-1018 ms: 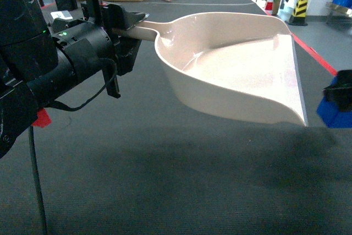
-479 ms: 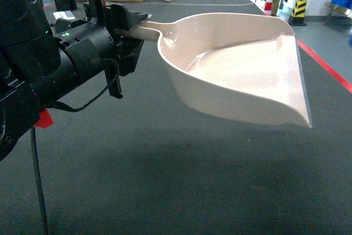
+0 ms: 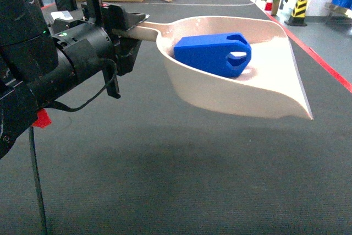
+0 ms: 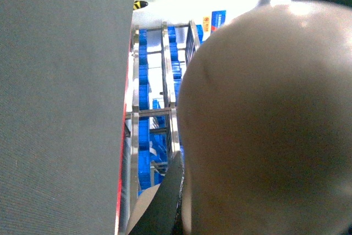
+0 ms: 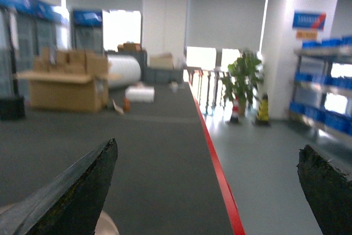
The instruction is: Place part in tray to right shelf
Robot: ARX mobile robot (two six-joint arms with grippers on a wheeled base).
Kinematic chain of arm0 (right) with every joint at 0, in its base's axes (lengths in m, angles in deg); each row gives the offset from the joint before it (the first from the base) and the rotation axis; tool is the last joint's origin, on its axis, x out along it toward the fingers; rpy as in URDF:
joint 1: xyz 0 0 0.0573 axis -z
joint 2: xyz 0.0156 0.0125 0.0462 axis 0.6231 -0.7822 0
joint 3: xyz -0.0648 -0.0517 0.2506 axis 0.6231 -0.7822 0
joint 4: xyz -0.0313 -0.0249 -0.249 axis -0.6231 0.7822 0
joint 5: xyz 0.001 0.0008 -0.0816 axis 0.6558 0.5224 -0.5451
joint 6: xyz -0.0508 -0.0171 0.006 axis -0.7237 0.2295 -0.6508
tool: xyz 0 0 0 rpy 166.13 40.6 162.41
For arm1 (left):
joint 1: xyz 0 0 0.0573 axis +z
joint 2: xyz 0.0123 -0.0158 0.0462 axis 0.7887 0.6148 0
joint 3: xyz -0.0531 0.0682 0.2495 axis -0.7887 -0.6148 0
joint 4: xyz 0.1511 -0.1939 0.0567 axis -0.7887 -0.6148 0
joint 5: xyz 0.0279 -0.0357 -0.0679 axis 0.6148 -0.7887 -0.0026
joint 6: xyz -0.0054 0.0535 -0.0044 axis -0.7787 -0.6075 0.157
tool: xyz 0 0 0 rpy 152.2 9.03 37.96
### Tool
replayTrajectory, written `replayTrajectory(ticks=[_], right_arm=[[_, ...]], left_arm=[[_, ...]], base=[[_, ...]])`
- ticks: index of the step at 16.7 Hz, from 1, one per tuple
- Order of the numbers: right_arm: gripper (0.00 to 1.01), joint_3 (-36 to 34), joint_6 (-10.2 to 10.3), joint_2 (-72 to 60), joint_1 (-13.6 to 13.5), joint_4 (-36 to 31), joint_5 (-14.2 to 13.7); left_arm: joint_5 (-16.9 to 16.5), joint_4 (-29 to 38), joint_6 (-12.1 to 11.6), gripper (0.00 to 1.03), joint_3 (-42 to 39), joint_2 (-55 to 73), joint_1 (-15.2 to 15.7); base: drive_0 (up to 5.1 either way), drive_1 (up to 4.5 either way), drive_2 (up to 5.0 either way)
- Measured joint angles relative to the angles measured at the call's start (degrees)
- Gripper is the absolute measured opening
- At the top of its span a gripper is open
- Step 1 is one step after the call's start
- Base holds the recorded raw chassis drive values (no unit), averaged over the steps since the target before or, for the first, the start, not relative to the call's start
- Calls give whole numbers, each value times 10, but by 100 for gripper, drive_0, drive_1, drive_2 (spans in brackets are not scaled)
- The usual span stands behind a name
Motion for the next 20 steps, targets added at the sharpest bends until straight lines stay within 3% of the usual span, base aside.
replayTrajectory(ticks=[2,4,8,20], right_arm=[[98,-55,19,22,26,42,4],[98,-49,24,19,20,33,16],[98,-46,26,24,22,33,18],[98,-46,27,24,21,33,18]], left_arm=[[0,0,0,16,0,0,1],[-2,0,0,16,0,0,-2],[5,0,0,16,0,0,8],[-2,-1,0,16,0,0,0]], base=[[0,0,0],[0,0,0],[476,-249,-249],[487,-258,-258]])
